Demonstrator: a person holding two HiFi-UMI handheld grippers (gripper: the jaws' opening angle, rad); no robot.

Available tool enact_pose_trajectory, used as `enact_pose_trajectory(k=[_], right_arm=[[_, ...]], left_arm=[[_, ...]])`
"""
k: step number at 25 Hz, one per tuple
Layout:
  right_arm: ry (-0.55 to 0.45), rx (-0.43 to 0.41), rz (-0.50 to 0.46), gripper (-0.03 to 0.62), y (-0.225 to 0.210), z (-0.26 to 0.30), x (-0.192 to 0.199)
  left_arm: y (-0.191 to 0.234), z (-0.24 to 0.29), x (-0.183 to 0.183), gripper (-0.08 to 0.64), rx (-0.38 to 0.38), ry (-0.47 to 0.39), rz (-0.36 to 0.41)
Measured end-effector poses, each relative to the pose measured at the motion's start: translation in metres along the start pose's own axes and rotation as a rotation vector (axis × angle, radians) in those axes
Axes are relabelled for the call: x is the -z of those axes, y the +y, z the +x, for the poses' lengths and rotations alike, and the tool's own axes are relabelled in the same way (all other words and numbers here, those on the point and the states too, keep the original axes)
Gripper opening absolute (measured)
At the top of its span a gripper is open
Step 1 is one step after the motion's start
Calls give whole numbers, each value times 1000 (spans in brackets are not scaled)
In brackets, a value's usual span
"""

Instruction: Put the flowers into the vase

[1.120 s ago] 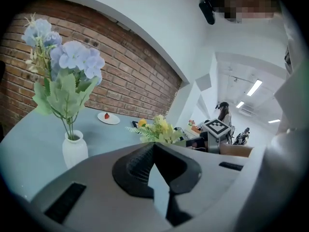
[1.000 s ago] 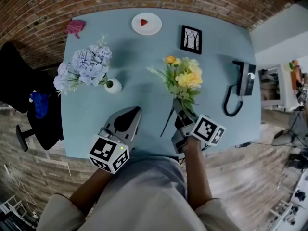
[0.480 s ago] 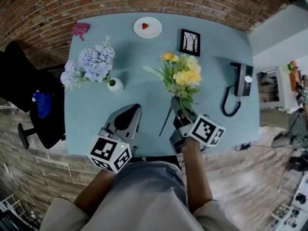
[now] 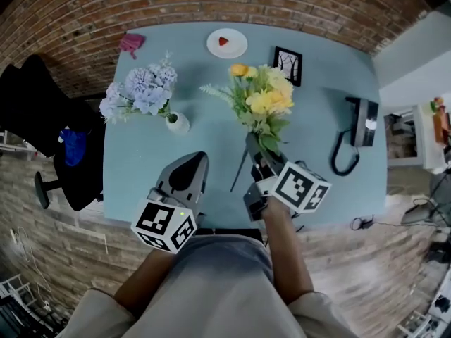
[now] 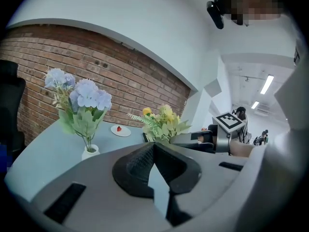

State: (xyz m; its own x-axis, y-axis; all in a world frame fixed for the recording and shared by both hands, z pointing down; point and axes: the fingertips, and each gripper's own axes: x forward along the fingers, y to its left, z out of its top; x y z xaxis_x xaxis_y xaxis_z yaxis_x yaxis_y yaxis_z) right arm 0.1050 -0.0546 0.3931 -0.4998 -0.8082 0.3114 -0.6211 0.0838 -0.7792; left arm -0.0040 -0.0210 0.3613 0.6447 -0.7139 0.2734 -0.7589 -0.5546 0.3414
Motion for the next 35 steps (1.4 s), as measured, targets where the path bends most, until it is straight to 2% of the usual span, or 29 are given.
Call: enact_pose_trajectory(k=[4,21,27,35], right_arm=[[-63,-4,-27,49,17,9,-7],[-350,45,42,49,52,23,-14],[-418,43,48,49,60,34,-18],[-484,6,52,49,72,55,-24]], left_arm=[[11,-7,-5,12,29,-2,11],[46,-21,-26,12,142,12,34],[60,-21,-30,12,154,20,27],[84,-28,-31,12,130,33,23]])
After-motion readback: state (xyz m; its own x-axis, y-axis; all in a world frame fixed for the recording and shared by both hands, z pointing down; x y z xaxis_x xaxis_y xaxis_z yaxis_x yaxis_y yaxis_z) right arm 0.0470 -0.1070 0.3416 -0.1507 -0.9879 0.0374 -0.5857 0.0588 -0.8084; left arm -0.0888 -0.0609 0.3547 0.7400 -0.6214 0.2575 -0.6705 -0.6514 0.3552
